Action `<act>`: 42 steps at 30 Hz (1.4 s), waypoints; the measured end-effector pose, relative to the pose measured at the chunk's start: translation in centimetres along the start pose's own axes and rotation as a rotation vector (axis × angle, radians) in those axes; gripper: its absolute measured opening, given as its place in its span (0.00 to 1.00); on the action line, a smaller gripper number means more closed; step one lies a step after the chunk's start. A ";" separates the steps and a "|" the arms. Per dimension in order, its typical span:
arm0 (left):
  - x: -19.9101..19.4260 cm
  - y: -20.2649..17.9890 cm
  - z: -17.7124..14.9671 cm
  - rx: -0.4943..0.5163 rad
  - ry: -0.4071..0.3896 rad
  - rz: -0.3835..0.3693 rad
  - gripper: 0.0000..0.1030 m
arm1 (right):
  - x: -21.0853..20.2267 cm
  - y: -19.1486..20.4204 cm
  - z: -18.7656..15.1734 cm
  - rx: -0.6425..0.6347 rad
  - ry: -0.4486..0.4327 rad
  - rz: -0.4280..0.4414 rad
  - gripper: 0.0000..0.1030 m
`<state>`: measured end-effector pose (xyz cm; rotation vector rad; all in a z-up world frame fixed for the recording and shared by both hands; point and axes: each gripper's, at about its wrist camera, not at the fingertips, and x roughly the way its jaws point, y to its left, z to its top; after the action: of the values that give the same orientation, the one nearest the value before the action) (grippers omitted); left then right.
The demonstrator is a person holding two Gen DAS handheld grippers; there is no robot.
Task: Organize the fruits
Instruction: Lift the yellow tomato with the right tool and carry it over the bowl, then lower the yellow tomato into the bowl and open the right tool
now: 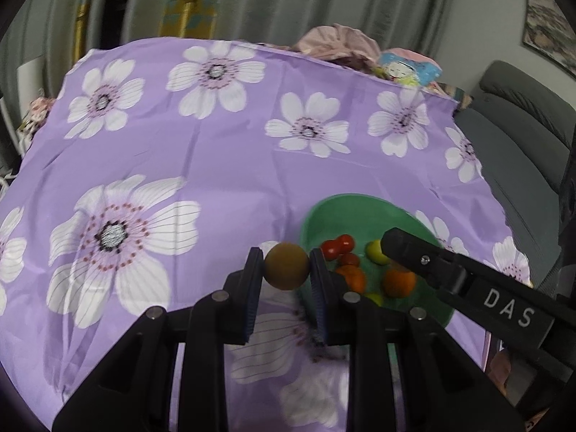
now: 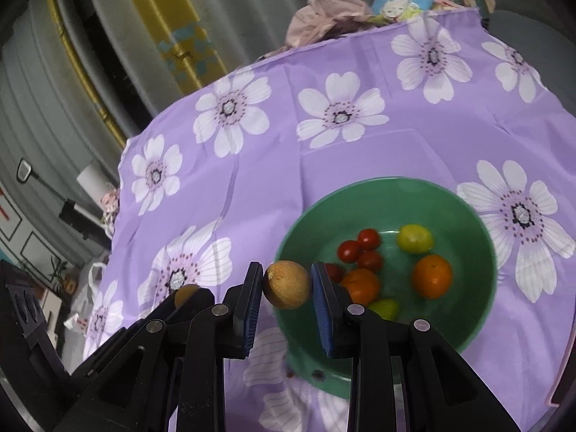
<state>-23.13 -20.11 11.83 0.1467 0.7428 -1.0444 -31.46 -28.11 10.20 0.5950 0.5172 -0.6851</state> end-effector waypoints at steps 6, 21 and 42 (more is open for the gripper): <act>1.9 -2.3 0.0 0.046 0.038 -0.048 0.25 | -0.6 -2.9 0.5 0.077 -0.006 -0.024 0.29; 6.4 -5.2 -1.1 0.094 0.146 -0.081 0.25 | 1.2 -7.8 0.5 0.202 0.086 -0.124 0.29; 8.0 -5.5 -1.9 0.129 0.192 -0.062 0.25 | 2.6 -8.6 0.0 0.216 0.156 -0.165 0.29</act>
<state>-26.30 -27.92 6.66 0.3403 0.8577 -1.1482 -35.77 -34.59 5.79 0.8189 0.6471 -0.8619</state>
